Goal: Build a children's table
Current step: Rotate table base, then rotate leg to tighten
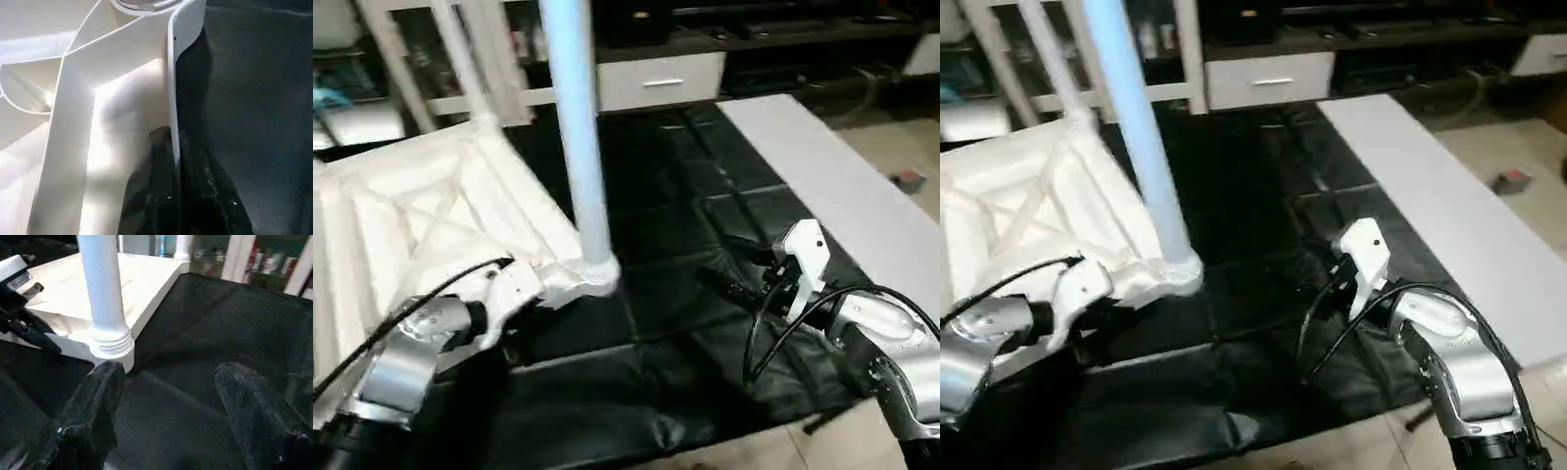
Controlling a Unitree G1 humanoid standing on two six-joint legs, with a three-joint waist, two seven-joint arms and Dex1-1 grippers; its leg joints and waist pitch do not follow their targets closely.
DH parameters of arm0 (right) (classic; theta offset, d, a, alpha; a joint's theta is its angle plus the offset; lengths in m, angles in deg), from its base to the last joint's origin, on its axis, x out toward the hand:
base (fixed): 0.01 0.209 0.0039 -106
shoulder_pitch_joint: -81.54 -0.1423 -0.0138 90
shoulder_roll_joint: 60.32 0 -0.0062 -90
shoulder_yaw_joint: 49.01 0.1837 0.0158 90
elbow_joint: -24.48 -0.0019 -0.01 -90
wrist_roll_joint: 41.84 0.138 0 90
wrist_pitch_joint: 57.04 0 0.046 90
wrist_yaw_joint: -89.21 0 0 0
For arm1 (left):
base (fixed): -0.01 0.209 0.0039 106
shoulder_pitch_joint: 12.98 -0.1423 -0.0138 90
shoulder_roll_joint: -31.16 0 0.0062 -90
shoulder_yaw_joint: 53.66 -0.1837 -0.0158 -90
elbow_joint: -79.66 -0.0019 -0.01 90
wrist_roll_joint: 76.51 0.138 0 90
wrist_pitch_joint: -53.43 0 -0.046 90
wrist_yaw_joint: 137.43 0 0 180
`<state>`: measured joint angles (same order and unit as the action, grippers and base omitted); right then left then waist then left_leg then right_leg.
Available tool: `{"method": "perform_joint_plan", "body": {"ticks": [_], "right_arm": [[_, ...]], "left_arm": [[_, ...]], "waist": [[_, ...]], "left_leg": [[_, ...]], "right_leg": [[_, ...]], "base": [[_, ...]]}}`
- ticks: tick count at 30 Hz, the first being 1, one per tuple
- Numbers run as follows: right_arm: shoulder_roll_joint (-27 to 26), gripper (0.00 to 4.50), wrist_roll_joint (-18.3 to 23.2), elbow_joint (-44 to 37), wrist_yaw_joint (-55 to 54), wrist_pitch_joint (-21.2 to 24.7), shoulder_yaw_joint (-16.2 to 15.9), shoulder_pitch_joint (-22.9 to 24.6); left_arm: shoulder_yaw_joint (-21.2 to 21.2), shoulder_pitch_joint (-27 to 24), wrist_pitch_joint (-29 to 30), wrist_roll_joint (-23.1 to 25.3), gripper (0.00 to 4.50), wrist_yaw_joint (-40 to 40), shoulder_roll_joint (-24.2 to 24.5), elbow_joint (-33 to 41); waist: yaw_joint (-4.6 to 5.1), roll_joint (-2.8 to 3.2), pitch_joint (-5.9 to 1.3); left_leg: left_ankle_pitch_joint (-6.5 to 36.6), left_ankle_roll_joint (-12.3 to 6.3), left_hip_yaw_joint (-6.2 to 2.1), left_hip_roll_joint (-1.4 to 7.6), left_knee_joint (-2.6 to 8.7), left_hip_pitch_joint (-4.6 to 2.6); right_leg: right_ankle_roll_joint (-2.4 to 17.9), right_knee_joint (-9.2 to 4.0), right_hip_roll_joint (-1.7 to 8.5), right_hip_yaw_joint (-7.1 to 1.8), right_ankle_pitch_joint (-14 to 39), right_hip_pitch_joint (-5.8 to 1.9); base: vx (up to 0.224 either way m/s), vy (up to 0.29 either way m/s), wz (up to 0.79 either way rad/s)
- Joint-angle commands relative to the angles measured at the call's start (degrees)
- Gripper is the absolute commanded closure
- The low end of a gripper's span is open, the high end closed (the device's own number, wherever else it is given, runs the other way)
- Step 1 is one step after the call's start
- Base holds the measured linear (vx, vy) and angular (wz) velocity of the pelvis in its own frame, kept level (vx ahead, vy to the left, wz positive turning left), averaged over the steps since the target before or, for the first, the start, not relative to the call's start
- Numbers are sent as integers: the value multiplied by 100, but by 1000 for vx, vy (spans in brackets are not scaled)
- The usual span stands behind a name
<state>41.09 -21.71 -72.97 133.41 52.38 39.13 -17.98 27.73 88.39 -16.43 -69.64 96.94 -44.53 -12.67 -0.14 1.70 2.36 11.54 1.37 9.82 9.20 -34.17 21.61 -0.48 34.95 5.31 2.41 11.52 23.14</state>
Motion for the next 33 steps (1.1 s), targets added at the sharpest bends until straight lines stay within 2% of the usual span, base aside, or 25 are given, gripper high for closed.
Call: {"method": "perform_joint_plan", "body": {"ticks": [1, 3, 4, 5, 6, 9, 10, 11, 13, 14, 15, 16, 17, 18, 19, 22, 23, 26, 27, 28, 29, 31, 32, 33], "right_arm": [[-19, 121, -1, 50, 67, -73, -76, -160], [-5, 121, 23, 89, 175, -19, -134, -233], [-1, 121, 25, 96, 194, -10, -147, -245], [51, 121, 15, 120, 362, 30, -267, -283], [99, 121, 22, 133, 568, 46, -397, -307], [180, 121, -42, 186, 937, 2, -679, -361], [220, 121, -116, 226, 1101, -26, -841, -406], [220, 121, -194, 271, 1137, -79, -924, -440], [151, 121, -365, 446, 1153, -259, -1089, -559], [38, 121, -467, 608, 1027, -367, -1107, -667], [-71, 121, -511, 744, 894, -381, -1088, -768], [-139, 121, -556, 841, 821, -440, -1077, -841], [-174, 121, -581, 892, 788, -477, -1072, -880], [-188, 121, -617, 924, 755, -537, -1066, -902], [-211, 121, -617, 990, 694, -537, -1027, -947], [-175, 121, -606, 1015, 672, -505, -962, -976], [-169, 121, -575, 987, 690, -488, -926, -947], [-185, 121, -524, 984, 734, -487, -821, -857], [-180, 121, -518, 970, 736, -482, -798, -808], [-182, 121, -491, 968, 753, -479, -778, -758], [-185, 121, -468, 969, 767, -476, -768, -732], [-246, 121, -343, 1064, 862, -495, -747, -700], [-253, 121, -334, 1084, 869, -500, -745, -705], [-278, 121, -350, 1188, 870, -541, -757, -747]], "left_arm": [[-314, -88, -438, -516, 449, 209, -393, 197], [-388, -12, -577, -657, 449, 303, -566, 91], [-405, 4, -606, -668, 449, 318, -588, 67], [-530, 88, -718, -642, 449, 411, -624, -91], [-672, 190, -857, -539, 449, 493, -618, -279], [-855, 376, -1033, -375, 449, 641, -618, -581], [-911, 446, -1096, -329, 449, 691, -632, -678], [-911, 471, -1071, -334, 449, 698, -651, -703], [-888, 532, -1084, -320, 449, 693, -702, -787], [-864, 576, -1114, -308, 449, 638, -729, -854], [-854, 602, -1131, -295, 449, 604, -731, -889], [-866, 634, -1176, -292, 449, 564, -713, -936], [-878, 652, -1207, -293, 449, 540, -698, -965], [-891, 665, -1218, -288, 449, 532, -675, -978], [-920, 701, -1252, -276, 449, 551, -629, -1015], [-910, 750, -1270, -318, 449, 693, -559, -1001], [-905, 753, -1275, -314, 449, 720, -548, -989], [-898, 779, -1325, -292, 449, 758, -548, -1016], [-891, 795, -1352, -306, 449, 767, -564, -1035], [-888, 822, -1378, -337, 449, 771, -589, -1070], [-888, 836, -1389, -356, 449, 776, -600, -1086], [-928, 881, -1368, -449, 449, 907, -616, -1085], [-933, 886, -1363, -462, 449, 927, -618, -1080], [-948, 900, -1339, -514, 449, 1000, -628, -1062]], "waist": [[-69, -112, -314], [-148, -116, -313], [-219, -96, -311], [-233, -96, -305], [-287, -104, -289], [-328, -115, -267], [-339, -144, -252], [-339, -144, -252], [-330, -238, -237], [-295, -330, -213], [-306, -348, -220], [-288, -326, -201], [-295, -372, -221], [-302, -395, -205], [-307, -368, -196], [-320, -381, -200], [-323, -360, -208], [-344, -384, -228], [-356, -299, -230], [-354, -294, -238], [-356, -316, -243], [-396, -320, -259], [-389, -257, -263], [-402, -275, -269]], "left_leg": [[441, -728, -66, 335, 352, -75], [518, -722, -49, 342, 353, -91], [598, -689, -36, 355, 351, -128], [659, -661, -27, 362, 355, -138], [892, -568, -23, 360, 372, -155], [1281, -398, 9, 370, 400, -196], [1434, -248, 34, 394, 421, -203], [1434, -248, 34, 394, 421, -203], [1526, -82, 19, 404, 448, -177], [1652, -14, 13, 397, 470, -146], [1680, 12, -7, 403, 480, -148], [1805, 91, -14, 391, 493, -169], [1802, 102, -23, 390, 485, -169], [1819, 97, -19, 391, 484, -174], [1861, 124, -27, 397, 493, -185], [1915, 155, -33, 403, 512, -178], [1885, 164, -31, 404, 518, -171], [1724, 109, -14, 408, 508, -163], [1696, 115, -15, 405, 506, -174], [1664, 108, -1, 404, 501, -176], [1646, 95, 11, 401, 497, -180], [1530, 29, 28, 399, 478, -183], [1438, 34, 25, 396, 486, -157], [1393, 26, 22, 397, 483, -146]], "right_leg": [[1651, -332, 255, -203, 98, -288], [1647, -337, 262, -207, 224, -278], [1609, -350, 263, -215, 351, -243], [1595, -354, 259, -222, 394, -230], [1490, -383, 240, -223, 672, -214], [1335, -446, 259, -250, 1141, -174], [1194, -468, 278, -259, 1525, -165], [1194, -468, 278, -259, 1525, -165], [988, -477, 315, -271, 2023, -171], [861, -515, 317, -263, 2303, -174], [820, -509, 336, -259, 2405, -176], [750, -539, 328, -259, 2608, -144], [680, -544, 347, -262, 2703, -146], [652, -560, 348, -266, 2760, -125], [632, -568, 349, -270, 2817, -110], [579, -562, 338, -273, 2750, -113], [603, -554, 334, -277, 2611, -118], [707, -515, 326, -282, 2209, -133], [743, -507, 327, -289, 2117, -129], [803, -499, 309, -288, 1935, -133], [830, -500, 298, -287, 1851, -135], [940, -473, 297, -298, 1601, -154], [990, -463, 287, -291, 1444, -176], [995, -450, 288, -281, 1392, -191]], "base": [[0, 0, 0], [0, 0, 0], [0, 0, 0], [0, 0, 0], [0, 0, 0], [0, 0, 0], [0, 0, 0], [0, 0, 0], [0, 0, 0], [0, 0, 0], [0, 0, 0], [0, 0, 0], [0, 0, 0], [0, 0, 0], [0, 0, 0], [0, 0, 0], [0, 0, 0], [0, 0, 0], [0, 0, 0], [0, 0, 0], [0, 0, 0], [0, 0, 0], [0, 0, 0], [0, 0, 0]]}}
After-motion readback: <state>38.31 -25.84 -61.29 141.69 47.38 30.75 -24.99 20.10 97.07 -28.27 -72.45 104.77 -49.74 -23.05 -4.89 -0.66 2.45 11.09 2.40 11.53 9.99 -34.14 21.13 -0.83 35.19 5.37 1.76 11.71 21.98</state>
